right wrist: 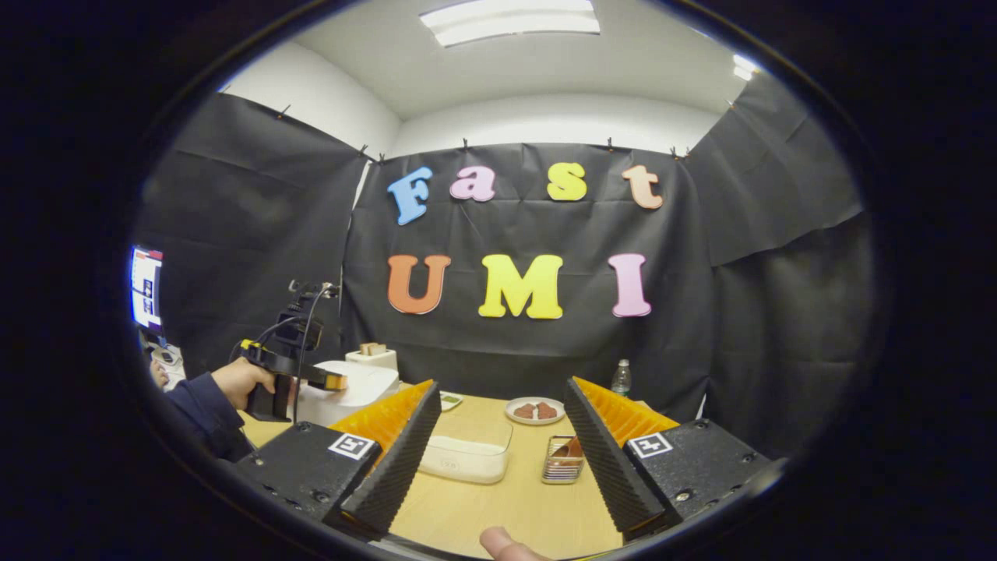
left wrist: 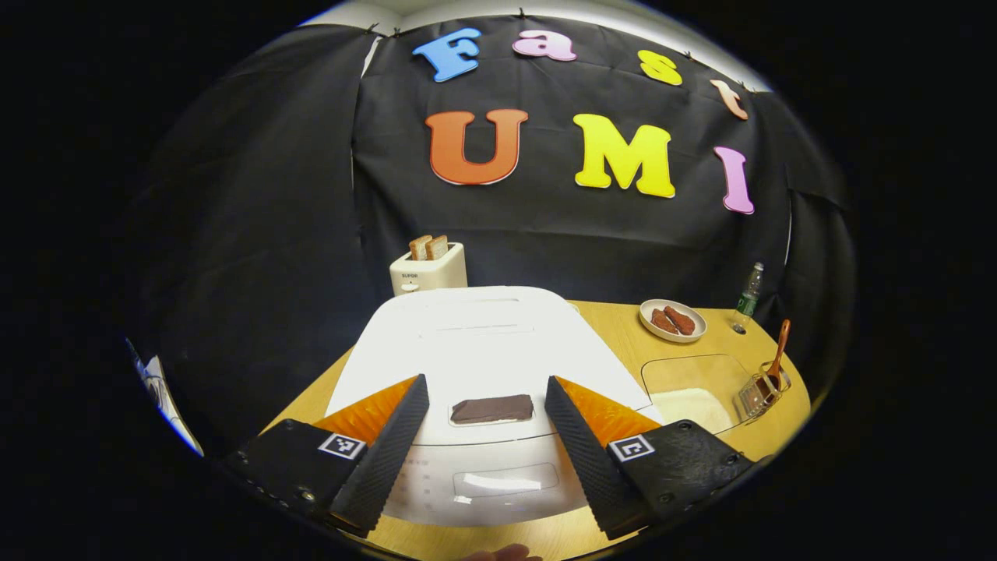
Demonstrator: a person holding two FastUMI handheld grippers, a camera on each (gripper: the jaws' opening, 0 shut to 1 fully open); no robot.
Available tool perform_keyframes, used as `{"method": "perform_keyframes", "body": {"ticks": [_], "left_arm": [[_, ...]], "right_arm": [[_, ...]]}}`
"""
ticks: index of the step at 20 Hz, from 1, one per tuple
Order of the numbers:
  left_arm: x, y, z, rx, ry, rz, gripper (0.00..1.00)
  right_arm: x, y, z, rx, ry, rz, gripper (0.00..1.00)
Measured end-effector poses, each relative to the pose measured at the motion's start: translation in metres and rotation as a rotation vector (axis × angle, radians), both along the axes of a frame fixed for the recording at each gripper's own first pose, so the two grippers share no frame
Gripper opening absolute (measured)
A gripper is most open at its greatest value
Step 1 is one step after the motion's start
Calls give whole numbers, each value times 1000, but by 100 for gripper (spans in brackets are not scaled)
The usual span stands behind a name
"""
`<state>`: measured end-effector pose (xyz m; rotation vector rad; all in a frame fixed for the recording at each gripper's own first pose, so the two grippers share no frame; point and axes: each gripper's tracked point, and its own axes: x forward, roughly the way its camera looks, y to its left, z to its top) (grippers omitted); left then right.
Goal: Close the left gripper, press the button to open the rice cooker; take a wooden spoon from the chopstick holder with the right hand, scoop a spoonful of rice and pour it into the rice cooker, then put the wooden spoon back into the chopstick holder.
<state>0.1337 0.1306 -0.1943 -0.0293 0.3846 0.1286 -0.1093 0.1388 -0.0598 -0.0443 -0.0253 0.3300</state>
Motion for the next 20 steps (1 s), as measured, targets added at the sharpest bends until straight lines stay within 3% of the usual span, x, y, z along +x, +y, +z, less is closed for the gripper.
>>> {"method": "perform_keyframes", "body": {"ticks": [5,12,17,20], "left_arm": [[-11,2,20,-31,-25,21,95],[-57,-6,99,-16,-193,41,94],[-110,-37,142,-31,-294,-10,94],[-134,-50,158,5,-344,-39,94]], "right_arm": [[5,-9,4,8,-9,-33,100],[6,-14,3,10,2,-53,100],[10,-19,5,12,4,-76,100],[12,-25,7,26,8,-85,100]]}}
